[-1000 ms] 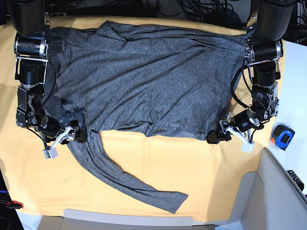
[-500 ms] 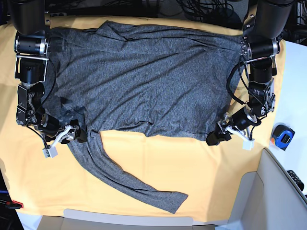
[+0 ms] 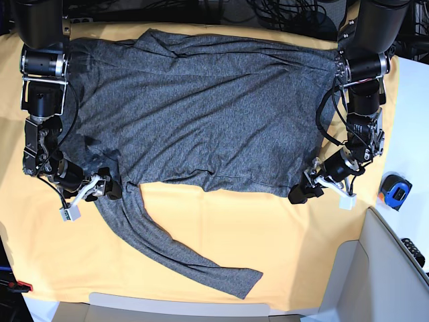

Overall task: Fold the T-shirt properly
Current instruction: 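Grasp the hem edge of the shirt with both grippers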

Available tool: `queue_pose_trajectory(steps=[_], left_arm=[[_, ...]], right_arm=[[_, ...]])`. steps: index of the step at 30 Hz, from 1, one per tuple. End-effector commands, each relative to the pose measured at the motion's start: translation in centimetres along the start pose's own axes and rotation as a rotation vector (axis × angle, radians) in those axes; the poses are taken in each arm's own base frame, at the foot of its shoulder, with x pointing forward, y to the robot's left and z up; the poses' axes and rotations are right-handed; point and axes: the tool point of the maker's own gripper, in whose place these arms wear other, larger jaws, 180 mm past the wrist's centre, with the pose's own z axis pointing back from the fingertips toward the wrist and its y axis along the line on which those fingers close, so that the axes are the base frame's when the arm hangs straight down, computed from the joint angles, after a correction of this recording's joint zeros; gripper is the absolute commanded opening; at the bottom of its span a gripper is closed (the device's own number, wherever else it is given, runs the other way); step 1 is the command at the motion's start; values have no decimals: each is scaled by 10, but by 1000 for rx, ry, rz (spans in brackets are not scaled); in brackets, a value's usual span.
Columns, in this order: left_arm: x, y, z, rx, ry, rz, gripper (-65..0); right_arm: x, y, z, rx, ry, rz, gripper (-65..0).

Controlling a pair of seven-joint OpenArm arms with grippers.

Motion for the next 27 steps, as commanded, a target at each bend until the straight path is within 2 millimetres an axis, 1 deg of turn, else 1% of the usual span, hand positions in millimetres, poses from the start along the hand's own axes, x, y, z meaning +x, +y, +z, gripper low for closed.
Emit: queue_pose_trajectory(steps=[1,5,6,8,11,13,15,22,23,25,27], left_arm=[[-5,3,0,22,39,-12,-226],[-5,3,-1,22,41,-14,-229],[-5,3,-1,23,42,-15,-241],[-5,3,-1,23,42,-15,-291],[-5,3,-1,23,42,-15,-399],[-5,3,-1,24,43,-16,-443],[-7,4,0,26,45,-9,-452],[-10,5,0,28,60,-10,-454],[-11,5,0,28,61,-10,-455],[-11,5,0,28,64,-10,-477],[-15,5,0,28,86,-10,-523]], right_arm=[[-32,-2,-1,-16,143,19,-160],[-32,-2,-1,-16,143,19,-160],[-32,-2,-1,-16,143,19,-160],[-32,-2,-1,-16,143,19,-160],[-32,-2,-1,-16,143,19,-160],[-32,-2,-1,-16,144,20,-160],[-32,-2,-1,-16,144,20,-160],[-33,-1,-2,-14,145,19,-160],[-33,2,-4,-7,145,17,-160],[-34,4,-5,-4,146,17,-160],[-34,5,-5,-2,146,17,-160]])
